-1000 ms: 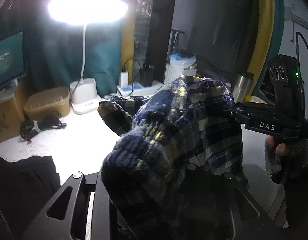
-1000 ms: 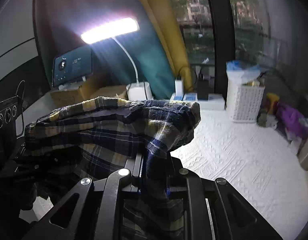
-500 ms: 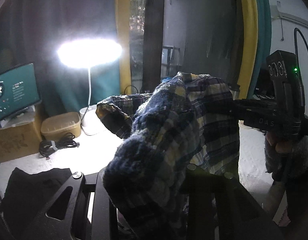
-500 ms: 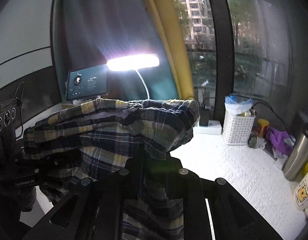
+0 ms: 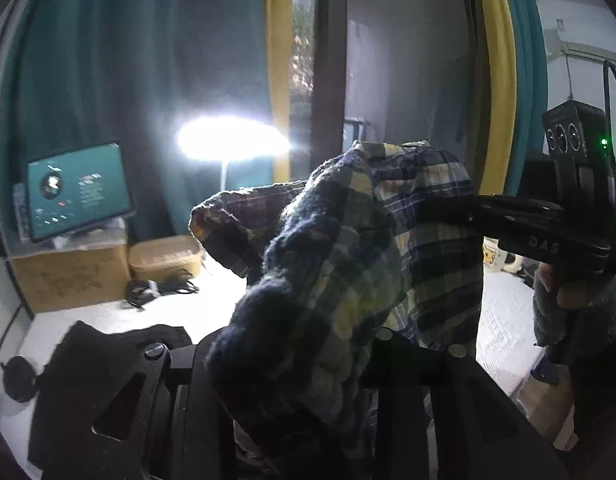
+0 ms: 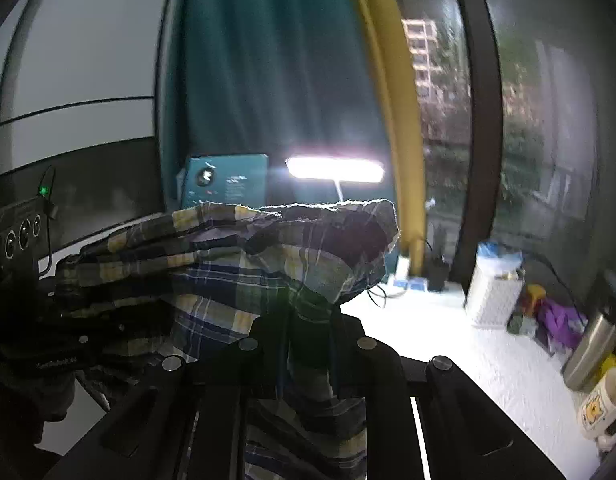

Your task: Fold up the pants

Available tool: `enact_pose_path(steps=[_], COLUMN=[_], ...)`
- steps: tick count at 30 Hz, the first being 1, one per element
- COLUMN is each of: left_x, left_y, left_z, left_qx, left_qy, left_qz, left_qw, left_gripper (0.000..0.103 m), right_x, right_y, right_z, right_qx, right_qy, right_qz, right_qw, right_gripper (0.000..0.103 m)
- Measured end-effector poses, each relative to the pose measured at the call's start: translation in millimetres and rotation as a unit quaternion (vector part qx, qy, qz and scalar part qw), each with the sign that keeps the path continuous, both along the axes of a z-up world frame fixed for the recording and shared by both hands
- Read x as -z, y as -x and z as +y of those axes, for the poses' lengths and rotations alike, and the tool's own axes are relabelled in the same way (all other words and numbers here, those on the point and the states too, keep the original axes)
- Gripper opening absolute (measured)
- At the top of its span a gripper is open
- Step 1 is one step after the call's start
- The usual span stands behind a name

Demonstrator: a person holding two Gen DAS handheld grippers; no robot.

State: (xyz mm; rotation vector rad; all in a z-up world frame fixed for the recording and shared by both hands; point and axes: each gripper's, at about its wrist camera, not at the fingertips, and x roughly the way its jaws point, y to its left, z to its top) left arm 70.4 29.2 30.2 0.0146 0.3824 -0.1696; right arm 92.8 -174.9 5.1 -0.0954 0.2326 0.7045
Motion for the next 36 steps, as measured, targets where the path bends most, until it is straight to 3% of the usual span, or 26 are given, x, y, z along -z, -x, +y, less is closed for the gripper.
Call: enact_pose_path(steps=[11, 17, 25, 36], left_x=[-33.7, -40.5, -29.6, -6.0], left_y=[49.4, 68.4, 75.2, 41.7], left_z=[45.9, 74.2, 94.8, 114.9], left_qx=[-0.040, -0.057, -0.068, -0.061], left_qy=[-0.018, -0.018, -0.032, -0.024], left_qz=[-0.068, -0.083, -0.057, -0.005], left_qw=[0.9967, 0.9948, 0.9956, 0.9979], left_gripper=[0.028, 0.028, 0.028, 0.028], right_x=[-33.8, -34.8, -6.6, 18.2], right_y=[32.5, 40.2, 27.1, -16.0], right_z=[47.1, 71.3, 104.8, 128.0], right_qx=[-0.044, -0.063, -0.083, -0.075], right_qy=[-0.003, -0.012, -0.015, 0.000], right_qz=[-0.064, -0.069, -0.029, 0.019], right_qw=[0.997, 0.996, 0.996, 0.997], right_gripper=[0.016, 0.016, 0.016, 0.016])
